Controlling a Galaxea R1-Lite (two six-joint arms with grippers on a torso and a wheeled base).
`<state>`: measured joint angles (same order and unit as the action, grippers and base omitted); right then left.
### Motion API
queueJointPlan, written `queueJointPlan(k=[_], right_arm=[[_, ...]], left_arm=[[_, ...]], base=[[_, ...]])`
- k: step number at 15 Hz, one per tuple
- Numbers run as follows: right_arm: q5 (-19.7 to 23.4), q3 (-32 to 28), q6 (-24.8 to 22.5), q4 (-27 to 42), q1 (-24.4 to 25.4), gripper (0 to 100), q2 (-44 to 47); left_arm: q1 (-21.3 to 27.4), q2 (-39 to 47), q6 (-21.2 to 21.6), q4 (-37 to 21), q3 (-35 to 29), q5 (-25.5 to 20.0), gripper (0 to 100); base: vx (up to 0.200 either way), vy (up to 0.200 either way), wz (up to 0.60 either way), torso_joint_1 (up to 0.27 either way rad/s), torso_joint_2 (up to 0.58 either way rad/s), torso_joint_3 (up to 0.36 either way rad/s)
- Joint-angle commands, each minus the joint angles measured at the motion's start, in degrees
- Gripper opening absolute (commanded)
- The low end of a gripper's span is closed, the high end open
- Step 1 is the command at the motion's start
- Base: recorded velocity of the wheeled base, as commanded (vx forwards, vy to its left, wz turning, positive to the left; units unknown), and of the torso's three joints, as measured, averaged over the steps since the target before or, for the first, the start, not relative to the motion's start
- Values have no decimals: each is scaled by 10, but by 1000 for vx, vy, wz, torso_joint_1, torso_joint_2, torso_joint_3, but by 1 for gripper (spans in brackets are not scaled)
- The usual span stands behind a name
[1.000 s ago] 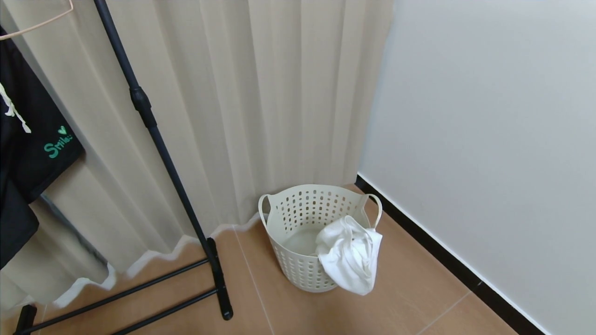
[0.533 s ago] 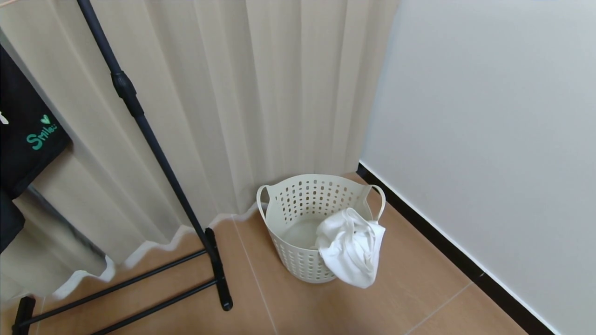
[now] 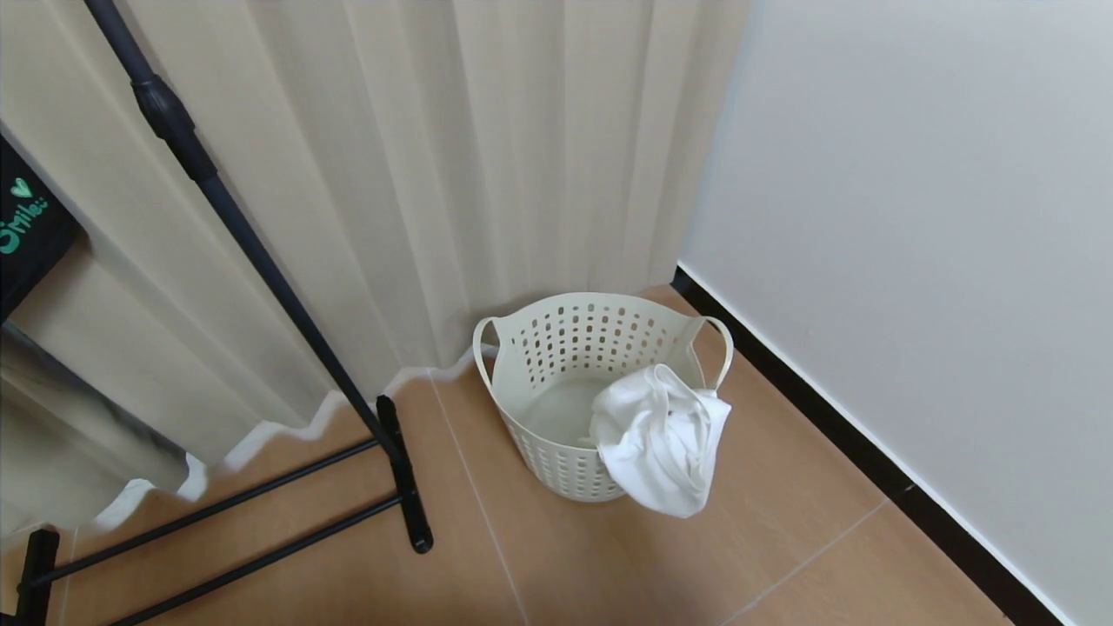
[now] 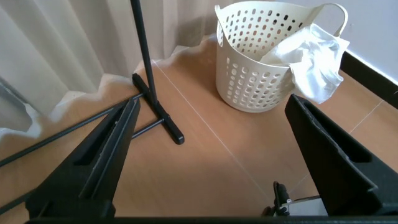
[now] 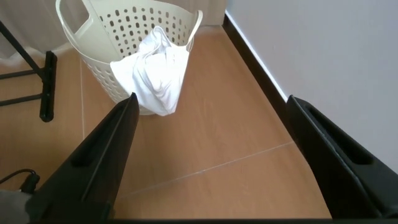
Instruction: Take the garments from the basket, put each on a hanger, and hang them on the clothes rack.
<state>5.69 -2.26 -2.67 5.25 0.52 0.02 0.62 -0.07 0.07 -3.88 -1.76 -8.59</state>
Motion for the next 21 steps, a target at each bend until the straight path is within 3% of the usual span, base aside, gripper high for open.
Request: queueJointPlan(k=[1,15,21], right_arm=[[0,0,-5,0,0,100,0],[-6,-2,-3,5,-3,100,2],[-4,-2,-4,5,9,100,82]], left_arm=[[0,1,0,0,0,0,100],[0,1,0,0,0,0,100],[1,1,2,0,0,0,100]], base=[[0,0,0,7,2,-207],[0,0,0,3,3,-196],[0,0,0,0,6,-108]])
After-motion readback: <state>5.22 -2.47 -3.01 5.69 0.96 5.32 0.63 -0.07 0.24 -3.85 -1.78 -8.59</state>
